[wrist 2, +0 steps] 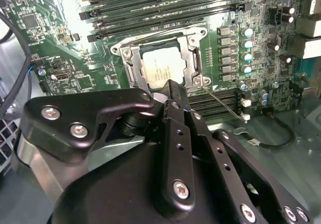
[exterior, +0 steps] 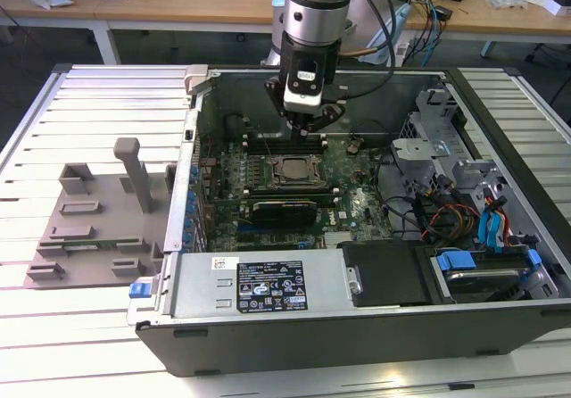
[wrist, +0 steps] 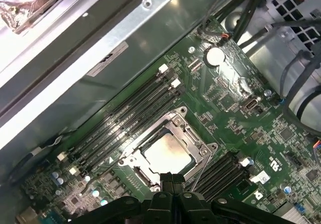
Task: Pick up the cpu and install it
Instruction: 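Install the first cpu locking lever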
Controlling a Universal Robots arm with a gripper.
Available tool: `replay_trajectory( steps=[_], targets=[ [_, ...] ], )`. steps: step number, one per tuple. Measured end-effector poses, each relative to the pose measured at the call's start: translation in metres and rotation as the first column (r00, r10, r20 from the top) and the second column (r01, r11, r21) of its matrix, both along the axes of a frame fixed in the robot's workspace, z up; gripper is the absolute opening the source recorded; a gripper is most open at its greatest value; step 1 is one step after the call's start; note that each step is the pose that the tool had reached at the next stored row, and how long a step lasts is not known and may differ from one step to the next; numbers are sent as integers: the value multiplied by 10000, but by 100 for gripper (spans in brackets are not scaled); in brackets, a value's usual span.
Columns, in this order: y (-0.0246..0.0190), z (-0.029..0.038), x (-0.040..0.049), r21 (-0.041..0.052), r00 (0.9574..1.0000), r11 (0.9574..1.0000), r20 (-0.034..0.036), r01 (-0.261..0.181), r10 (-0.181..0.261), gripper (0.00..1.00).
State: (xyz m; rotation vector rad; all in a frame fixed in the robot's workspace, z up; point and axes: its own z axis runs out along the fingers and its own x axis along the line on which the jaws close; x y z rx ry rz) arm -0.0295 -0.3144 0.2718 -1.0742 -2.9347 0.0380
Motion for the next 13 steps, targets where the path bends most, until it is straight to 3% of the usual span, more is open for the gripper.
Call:
replay_trajectory(
  steps=[13],
  targets=[
    [0,0,0,0,9933,9933,0,-1159,1159,11]
  ],
)
